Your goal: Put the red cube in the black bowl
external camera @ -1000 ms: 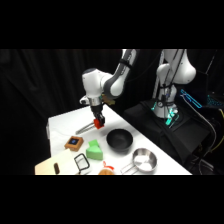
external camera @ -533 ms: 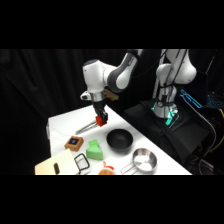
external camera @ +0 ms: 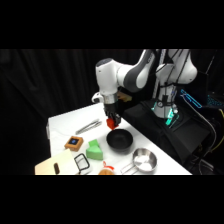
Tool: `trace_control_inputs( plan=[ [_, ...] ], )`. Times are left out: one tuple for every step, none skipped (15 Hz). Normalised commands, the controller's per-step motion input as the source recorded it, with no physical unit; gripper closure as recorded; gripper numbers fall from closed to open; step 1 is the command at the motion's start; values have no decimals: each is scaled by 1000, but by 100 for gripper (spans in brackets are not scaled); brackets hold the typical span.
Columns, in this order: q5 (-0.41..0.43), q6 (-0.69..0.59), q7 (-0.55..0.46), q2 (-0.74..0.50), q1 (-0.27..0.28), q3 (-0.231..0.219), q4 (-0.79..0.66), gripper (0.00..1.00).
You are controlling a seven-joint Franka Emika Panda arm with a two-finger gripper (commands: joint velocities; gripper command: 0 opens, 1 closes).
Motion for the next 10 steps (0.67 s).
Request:
trace_control_inputs(
  plan=[
    [50,14,160,-414,130,103,-383,75],
    [68,55,153,-380,123,102,-361,75],
    [88,121,135,-326,114,98,-333,75],
    [129,114,87,-270,98,91,-290,75],
    [124,161,85,-209,85,77,-266,75],
    [154,227,48,-172,70,68,-255,75],
    [178,326,-4,-112,57,62,-248,75],
    [147,379,0,-79,49,53,-237,75],
    [104,437,11,-17,42,43,-215,75],
    [94,435,1,27,34,37,-187,75]
  ],
)
